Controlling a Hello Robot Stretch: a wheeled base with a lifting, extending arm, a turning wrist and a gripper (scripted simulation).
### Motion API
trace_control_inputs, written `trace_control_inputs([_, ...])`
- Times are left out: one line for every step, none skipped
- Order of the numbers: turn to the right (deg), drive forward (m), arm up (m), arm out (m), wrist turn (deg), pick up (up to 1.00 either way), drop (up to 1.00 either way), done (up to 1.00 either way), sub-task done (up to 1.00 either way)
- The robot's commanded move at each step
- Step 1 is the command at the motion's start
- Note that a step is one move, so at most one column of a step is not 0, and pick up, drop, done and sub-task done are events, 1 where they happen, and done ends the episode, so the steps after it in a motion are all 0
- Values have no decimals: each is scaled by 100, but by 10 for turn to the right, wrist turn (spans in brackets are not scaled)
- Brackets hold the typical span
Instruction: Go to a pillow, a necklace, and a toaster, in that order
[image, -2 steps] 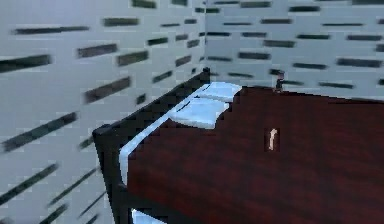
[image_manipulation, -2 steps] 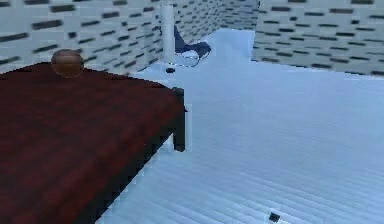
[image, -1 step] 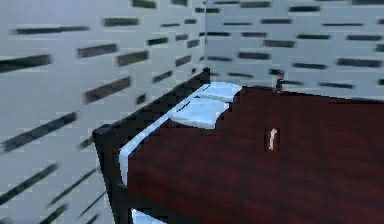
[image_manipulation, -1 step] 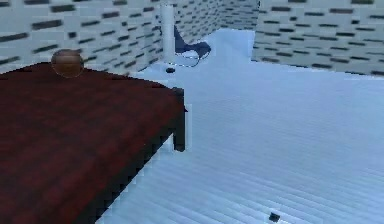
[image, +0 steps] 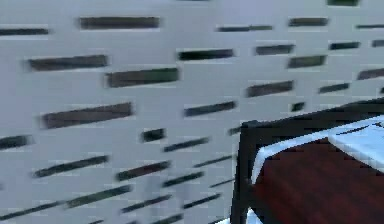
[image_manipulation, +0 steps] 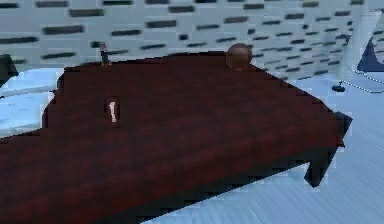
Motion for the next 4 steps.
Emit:
trace_control_inputs([-450,0,0,0,0,0,0,0,0])
trace_control_inputs([-450,0,0,0,0,0,0,0,0])
trace_control_inputs([-210,0,0,0,0,0,0,0,0])
trace_control_inputs([0,95,0,0,0,0,0,0,0])
